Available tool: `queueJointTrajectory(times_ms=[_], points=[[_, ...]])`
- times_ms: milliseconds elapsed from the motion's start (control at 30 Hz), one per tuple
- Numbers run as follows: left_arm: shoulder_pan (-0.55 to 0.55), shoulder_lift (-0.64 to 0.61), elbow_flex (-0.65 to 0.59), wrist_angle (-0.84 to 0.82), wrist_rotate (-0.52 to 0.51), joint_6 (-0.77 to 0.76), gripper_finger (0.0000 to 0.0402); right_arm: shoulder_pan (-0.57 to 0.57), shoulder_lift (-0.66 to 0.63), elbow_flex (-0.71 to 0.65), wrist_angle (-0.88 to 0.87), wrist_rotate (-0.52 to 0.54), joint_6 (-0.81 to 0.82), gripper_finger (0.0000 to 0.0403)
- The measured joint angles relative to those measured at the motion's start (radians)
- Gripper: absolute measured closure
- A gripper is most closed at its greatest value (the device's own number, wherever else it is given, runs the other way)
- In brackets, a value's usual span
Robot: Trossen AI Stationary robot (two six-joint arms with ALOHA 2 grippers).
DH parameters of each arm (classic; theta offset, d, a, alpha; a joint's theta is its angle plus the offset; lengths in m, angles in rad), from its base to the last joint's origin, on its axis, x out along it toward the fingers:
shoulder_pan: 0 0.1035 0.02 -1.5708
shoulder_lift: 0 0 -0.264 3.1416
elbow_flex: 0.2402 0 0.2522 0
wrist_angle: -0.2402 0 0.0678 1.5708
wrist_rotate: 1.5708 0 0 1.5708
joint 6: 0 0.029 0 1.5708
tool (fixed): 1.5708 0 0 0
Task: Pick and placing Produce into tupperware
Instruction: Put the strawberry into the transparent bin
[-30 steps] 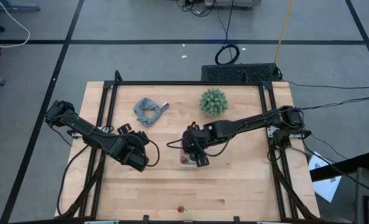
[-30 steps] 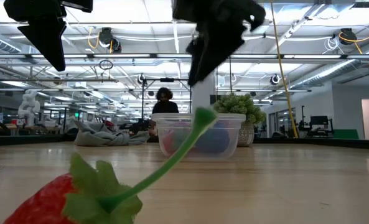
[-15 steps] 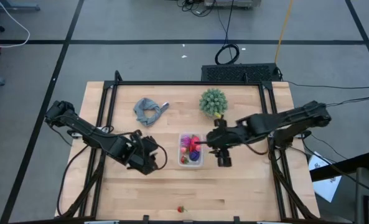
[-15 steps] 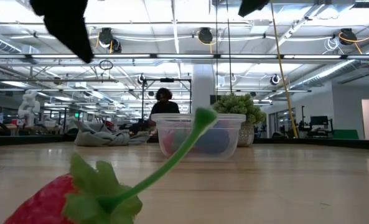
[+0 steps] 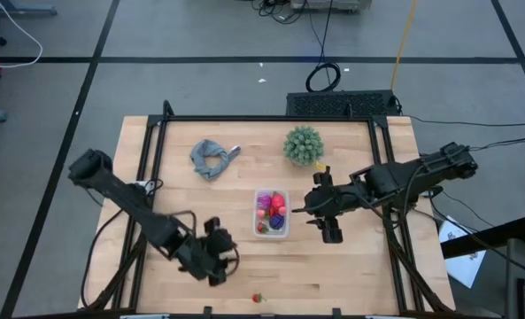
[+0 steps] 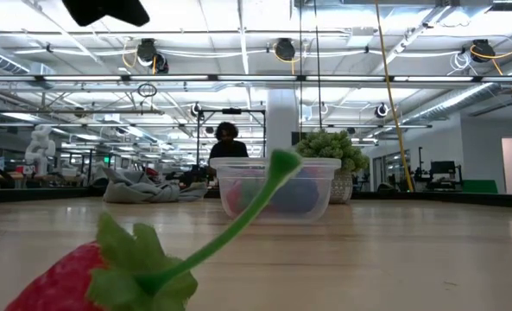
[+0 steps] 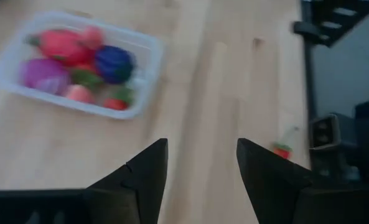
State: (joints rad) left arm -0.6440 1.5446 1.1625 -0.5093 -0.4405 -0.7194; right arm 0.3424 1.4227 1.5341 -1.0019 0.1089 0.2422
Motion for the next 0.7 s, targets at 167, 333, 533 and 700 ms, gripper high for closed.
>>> queueJointTrajectory(times_ms=[167,333,533,700], points=[[-0.026,0.135,0.084,0.003,0.077,-0.020,0.0204,-0.011,0.000,0.000,-0.005,0.000,-0.023,0.0209],[-0.026,0.249,0.306,-0.194,0.096,-0.016,0.0204,-0.026,0.000,0.000,-0.007,0.000,-0.020,0.0209],[-0.027,0.404,0.535,-0.359,0.144,-0.018,0.0204,-0.027,0.000,0.000,-0.024,0.000,-0.022,0.0209],[-0.027,0.507,0.614,-0.406,0.257,-0.046,0.0204,-0.027,0.000,0.000,-0.031,0.000,-0.029,0.0209]])
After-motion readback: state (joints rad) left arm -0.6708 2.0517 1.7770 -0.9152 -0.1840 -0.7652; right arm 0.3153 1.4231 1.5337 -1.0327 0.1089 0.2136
